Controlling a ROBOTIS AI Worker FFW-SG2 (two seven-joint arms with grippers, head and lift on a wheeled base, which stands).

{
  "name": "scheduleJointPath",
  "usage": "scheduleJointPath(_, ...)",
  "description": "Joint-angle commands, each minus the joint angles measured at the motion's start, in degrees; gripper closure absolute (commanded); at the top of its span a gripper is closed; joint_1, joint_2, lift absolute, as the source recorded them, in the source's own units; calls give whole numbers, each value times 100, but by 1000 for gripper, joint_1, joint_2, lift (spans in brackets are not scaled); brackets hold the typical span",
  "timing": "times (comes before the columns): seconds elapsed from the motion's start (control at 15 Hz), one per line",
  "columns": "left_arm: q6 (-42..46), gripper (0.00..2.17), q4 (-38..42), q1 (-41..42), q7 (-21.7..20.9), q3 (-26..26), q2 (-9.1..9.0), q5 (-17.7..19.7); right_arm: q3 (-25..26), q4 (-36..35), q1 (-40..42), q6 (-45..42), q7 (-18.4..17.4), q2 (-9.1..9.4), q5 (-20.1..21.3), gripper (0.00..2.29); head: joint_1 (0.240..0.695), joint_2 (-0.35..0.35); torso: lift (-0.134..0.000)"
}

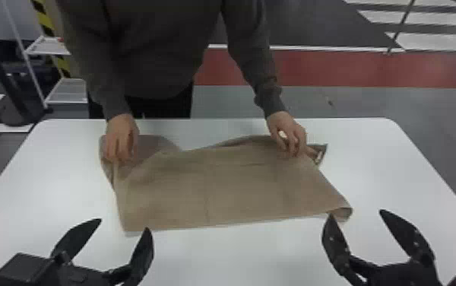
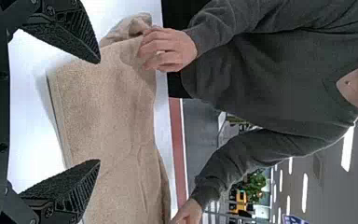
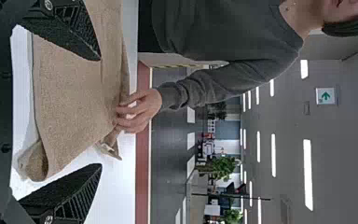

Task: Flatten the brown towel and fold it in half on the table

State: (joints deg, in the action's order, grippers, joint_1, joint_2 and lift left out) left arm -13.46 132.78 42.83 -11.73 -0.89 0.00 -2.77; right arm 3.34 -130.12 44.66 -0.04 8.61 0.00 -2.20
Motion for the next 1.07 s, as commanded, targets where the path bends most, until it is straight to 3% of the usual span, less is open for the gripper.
scheduleJointPath(0.0,-4,134,-94,-82,-5,1,-15,-4,0,30,-36,17,1,5,0,63,695,-45,-128)
scheduleJointPath(1.0,-250,134,-270,-389,39,80,-15,-101,0,250,-335,158,1,5,-9,66,695,-47,-128)
